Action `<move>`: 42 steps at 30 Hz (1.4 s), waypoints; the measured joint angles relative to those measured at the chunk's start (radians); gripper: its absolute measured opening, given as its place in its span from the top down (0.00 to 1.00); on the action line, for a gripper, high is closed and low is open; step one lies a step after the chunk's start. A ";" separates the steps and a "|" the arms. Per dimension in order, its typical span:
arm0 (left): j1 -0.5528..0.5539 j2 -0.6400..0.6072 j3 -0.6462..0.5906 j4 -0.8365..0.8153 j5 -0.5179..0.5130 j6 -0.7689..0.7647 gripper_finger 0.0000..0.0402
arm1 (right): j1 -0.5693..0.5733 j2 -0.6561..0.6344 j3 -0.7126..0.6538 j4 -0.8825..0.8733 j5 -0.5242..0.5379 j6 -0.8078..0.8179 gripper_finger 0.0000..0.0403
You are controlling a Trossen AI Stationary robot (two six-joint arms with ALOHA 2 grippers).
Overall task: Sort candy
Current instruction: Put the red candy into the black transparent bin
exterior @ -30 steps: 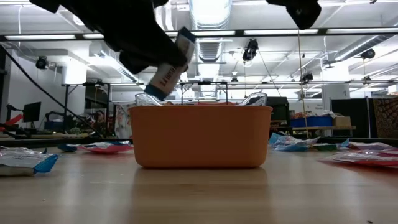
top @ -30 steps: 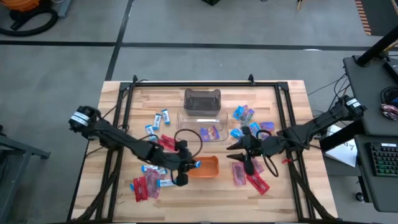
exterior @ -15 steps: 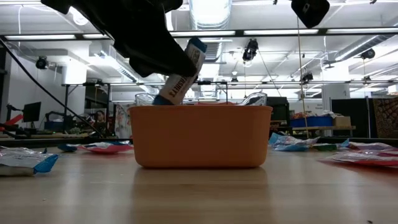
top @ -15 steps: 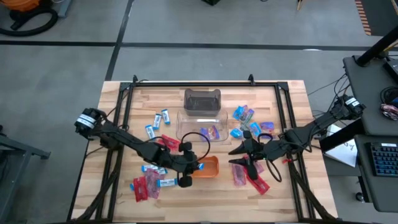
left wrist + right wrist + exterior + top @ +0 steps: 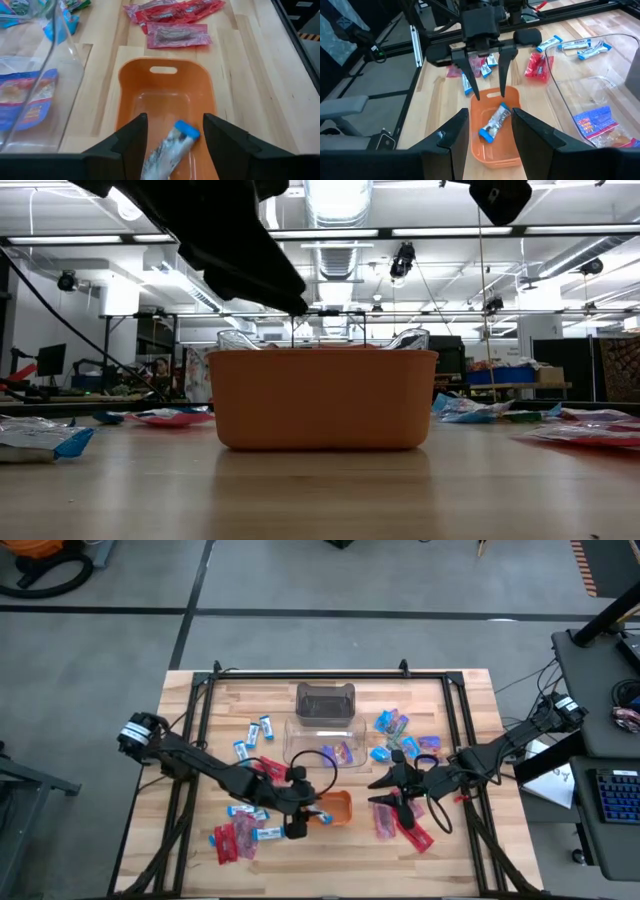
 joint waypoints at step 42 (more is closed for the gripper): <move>-0.029 -0.795 -0.358 -0.095 -0.319 0.237 0.62 | -0.600 0.000 0.000 -0.731 0.026 0.479 0.65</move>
